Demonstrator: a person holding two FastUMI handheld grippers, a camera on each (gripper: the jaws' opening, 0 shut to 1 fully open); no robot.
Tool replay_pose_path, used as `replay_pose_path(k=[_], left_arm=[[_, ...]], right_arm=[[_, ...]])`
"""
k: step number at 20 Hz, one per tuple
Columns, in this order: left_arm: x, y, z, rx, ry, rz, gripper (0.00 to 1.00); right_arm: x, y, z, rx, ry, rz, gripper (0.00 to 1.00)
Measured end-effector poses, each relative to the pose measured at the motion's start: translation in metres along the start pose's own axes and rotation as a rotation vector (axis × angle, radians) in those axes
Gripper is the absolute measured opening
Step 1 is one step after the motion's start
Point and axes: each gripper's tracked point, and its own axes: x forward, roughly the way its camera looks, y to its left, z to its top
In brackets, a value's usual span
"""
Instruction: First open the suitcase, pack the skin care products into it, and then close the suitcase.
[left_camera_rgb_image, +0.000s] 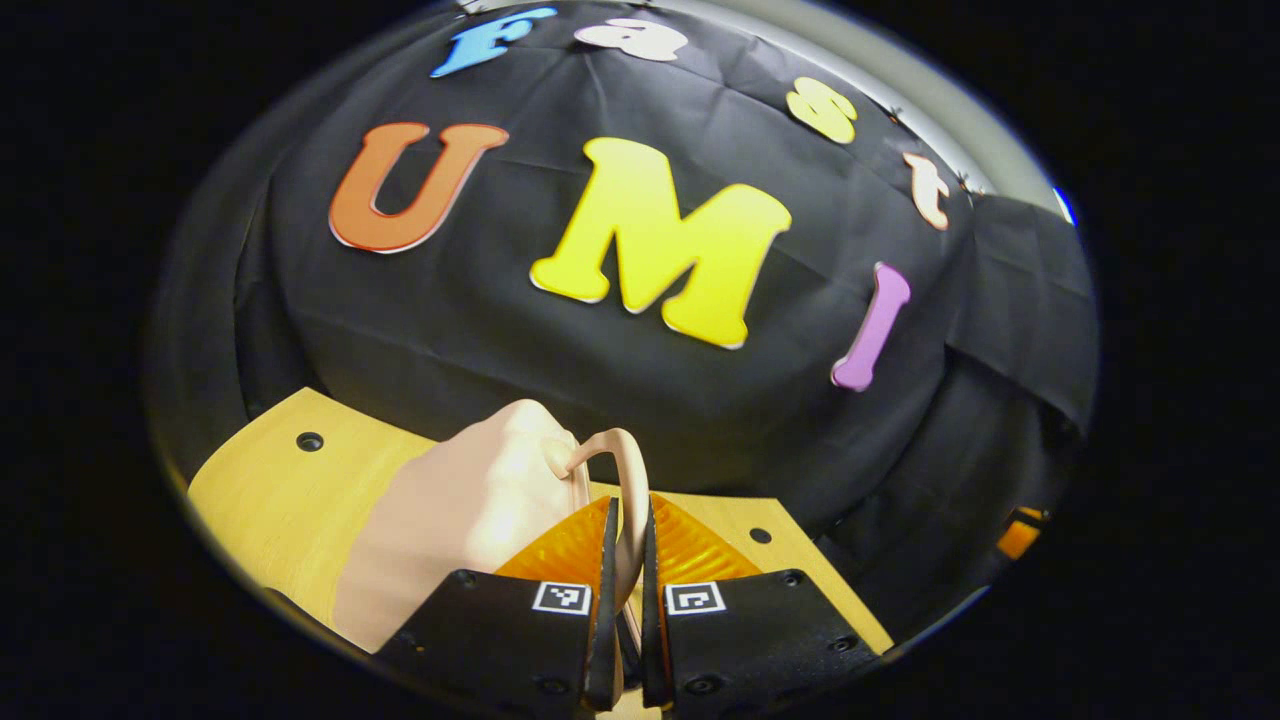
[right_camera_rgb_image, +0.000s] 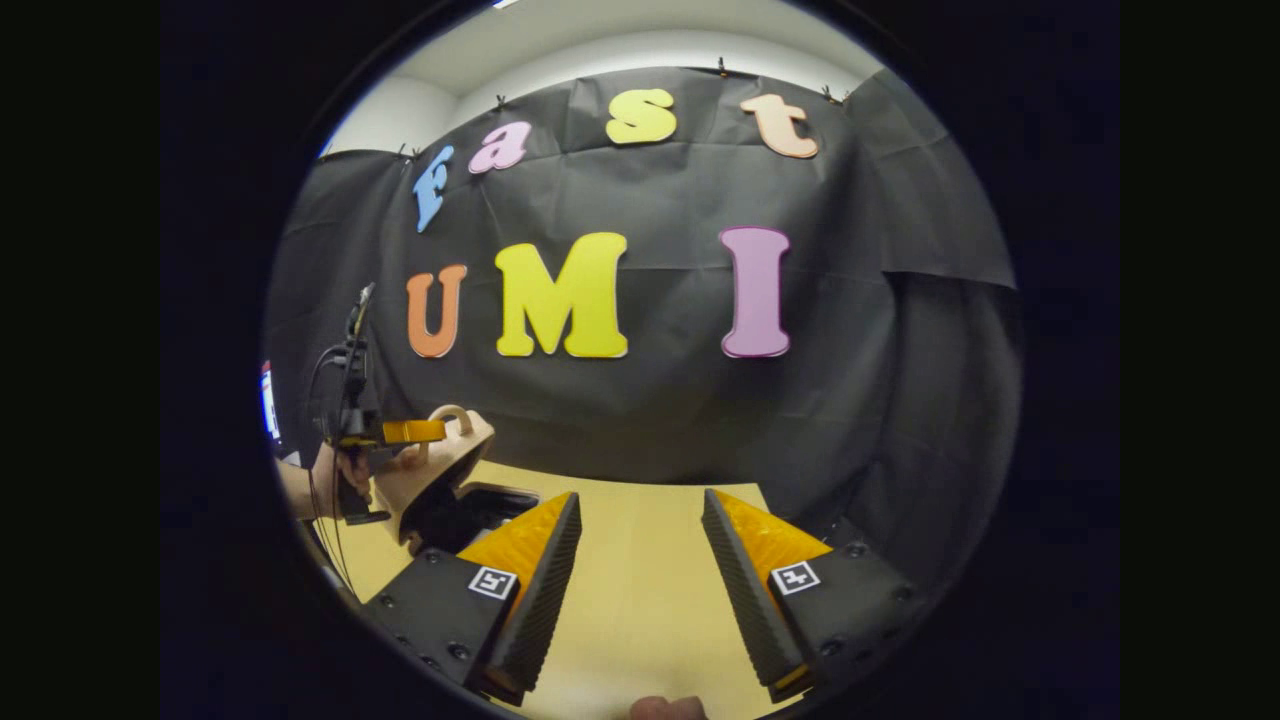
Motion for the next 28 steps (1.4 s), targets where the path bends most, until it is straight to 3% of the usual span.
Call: replay_pose_path(k=[5,13,21,22,23,24,25,26,28], left_arm=[[0.033,-0.028,-0.071,0.005,0.119,-0.011,0.13],[0.067,-0.039,-0.161,0.268,0.265,0.088,0.13],[0.075,-0.046,-0.186,0.315,0.300,0.156,0.16],[0.076,-0.049,-0.187,0.324,0.311,0.153,0.08],[0.077,-0.050,-0.188,0.328,0.315,0.154,0.22],[0.076,-0.053,-0.191,0.319,0.323,0.141,0.24],[0.076,-0.058,-0.197,0.294,0.339,0.119,0.43],[0.071,-0.059,-0.196,0.286,0.345,0.123,0.36],[0.062,-0.063,-0.190,0.279,0.343,0.109,0.47]], right_arm=[[-0.009,-0.042,-0.012,-0.003,0.026,-0.054,0.74],[-0.020,-0.079,-0.018,-0.010,0.050,-0.111,0.74],[-0.026,-0.084,-0.021,-0.017,0.058,-0.109,0.74],[-0.026,-0.081,-0.020,-0.021,0.056,-0.103,0.74],[-0.025,-0.078,-0.020,-0.026,0.054,-0.096,0.74],[-0.025,-0.076,-0.019,-0.032,0.054,-0.086,0.74],[-0.024,-0.074,-0.020,-0.036,0.055,-0.080,0.74],[-0.024,-0.071,-0.020,-0.036,0.057,-0.072,0.74],[-0.021,-0.063,-0.019,-0.037,0.053,-0.053,0.74]])
